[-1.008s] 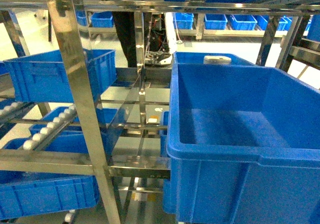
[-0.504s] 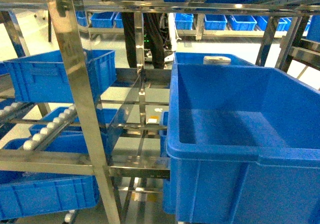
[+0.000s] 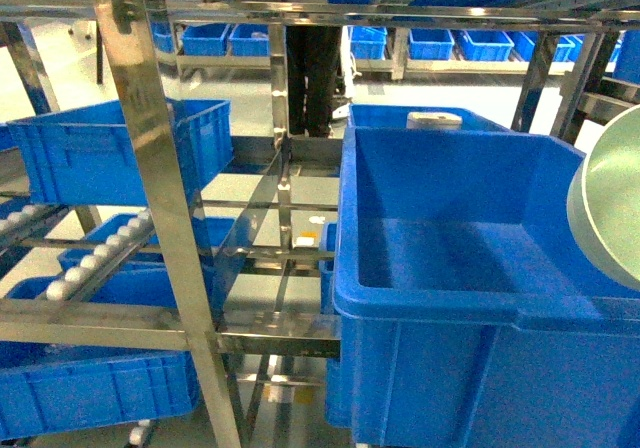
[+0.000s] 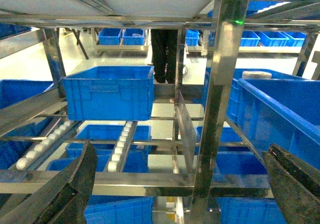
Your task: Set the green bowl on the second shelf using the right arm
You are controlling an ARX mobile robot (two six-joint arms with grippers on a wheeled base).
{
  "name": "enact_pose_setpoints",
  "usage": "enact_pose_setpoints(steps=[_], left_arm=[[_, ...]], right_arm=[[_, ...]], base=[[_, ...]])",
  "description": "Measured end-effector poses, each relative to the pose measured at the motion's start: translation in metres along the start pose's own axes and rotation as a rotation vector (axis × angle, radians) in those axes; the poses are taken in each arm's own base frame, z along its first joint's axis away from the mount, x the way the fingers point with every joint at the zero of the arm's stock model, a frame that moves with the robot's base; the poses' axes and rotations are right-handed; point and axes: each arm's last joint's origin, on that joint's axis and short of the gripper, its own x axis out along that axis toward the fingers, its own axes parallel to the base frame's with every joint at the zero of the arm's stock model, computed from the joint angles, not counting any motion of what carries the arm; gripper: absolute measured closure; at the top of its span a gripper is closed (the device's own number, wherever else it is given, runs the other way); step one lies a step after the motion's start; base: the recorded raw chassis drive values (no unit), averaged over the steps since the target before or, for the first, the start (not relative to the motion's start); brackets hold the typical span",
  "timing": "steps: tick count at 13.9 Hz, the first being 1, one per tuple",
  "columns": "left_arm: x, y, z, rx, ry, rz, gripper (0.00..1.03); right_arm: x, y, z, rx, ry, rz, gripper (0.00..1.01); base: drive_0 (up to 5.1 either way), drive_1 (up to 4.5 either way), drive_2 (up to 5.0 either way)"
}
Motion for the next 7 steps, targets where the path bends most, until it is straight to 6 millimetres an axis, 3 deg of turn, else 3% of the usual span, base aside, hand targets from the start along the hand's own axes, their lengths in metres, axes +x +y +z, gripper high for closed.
enact_pose_setpoints(steps=[4, 7], left_arm=[[0.0, 0.0, 0.0, 0.0, 0.0, 0.0, 0.05], [0.0, 0.0, 0.0, 0.0, 0.0, 0.0, 0.05]], right_arm=[[0.046, -0.015, 0.002, 0.005, 0.042, -0.014, 0.99], [0.081, -0.013, -0.003, -0.029, 0.084, 0.019, 0.99]], base=[[0.0, 0.0, 0.0], [0.0, 0.0, 0.0]])
